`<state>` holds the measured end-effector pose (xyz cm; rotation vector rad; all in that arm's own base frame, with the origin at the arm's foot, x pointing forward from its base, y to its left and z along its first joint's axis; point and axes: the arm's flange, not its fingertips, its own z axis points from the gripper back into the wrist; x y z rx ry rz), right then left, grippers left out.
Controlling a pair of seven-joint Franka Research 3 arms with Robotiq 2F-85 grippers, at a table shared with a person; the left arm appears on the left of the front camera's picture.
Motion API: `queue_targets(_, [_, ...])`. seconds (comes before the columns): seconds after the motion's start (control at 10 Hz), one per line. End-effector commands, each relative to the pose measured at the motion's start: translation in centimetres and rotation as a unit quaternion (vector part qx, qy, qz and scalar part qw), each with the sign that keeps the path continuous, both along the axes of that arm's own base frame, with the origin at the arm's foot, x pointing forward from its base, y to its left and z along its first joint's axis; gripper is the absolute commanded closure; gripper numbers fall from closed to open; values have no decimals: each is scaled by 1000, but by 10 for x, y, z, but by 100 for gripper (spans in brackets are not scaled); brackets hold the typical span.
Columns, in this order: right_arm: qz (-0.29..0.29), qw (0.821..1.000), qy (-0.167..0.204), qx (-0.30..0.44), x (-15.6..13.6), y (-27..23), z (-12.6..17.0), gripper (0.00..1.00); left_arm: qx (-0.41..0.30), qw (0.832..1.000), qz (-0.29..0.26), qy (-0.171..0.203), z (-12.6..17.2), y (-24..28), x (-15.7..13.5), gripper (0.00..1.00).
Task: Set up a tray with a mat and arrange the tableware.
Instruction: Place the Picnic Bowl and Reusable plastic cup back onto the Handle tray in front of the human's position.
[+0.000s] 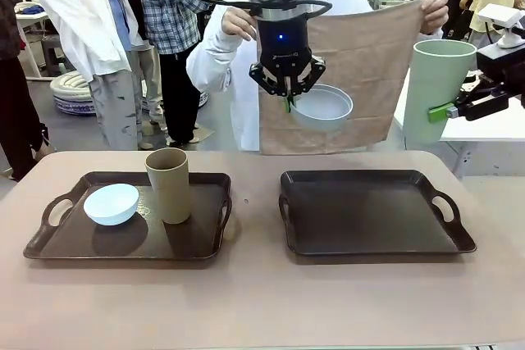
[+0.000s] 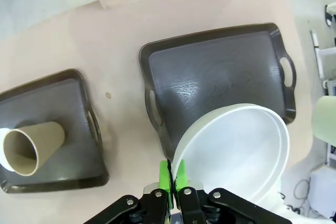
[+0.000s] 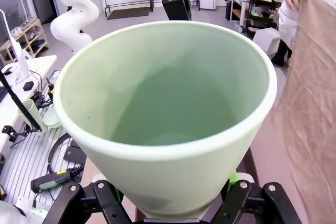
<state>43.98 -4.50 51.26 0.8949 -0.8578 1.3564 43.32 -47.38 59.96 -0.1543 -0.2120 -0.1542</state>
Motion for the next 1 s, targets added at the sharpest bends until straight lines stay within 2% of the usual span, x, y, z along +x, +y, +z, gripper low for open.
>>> queue_targets(0.0, [6, 1000, -3, 6, -2, 1, 2, 100, 1, 1000, -5, -10, 2, 2, 0, 100])
queue_targets(0.9, [6, 1000, -3, 6, -2, 1, 2, 100, 1, 1000, -5, -10, 2, 2, 0, 100])
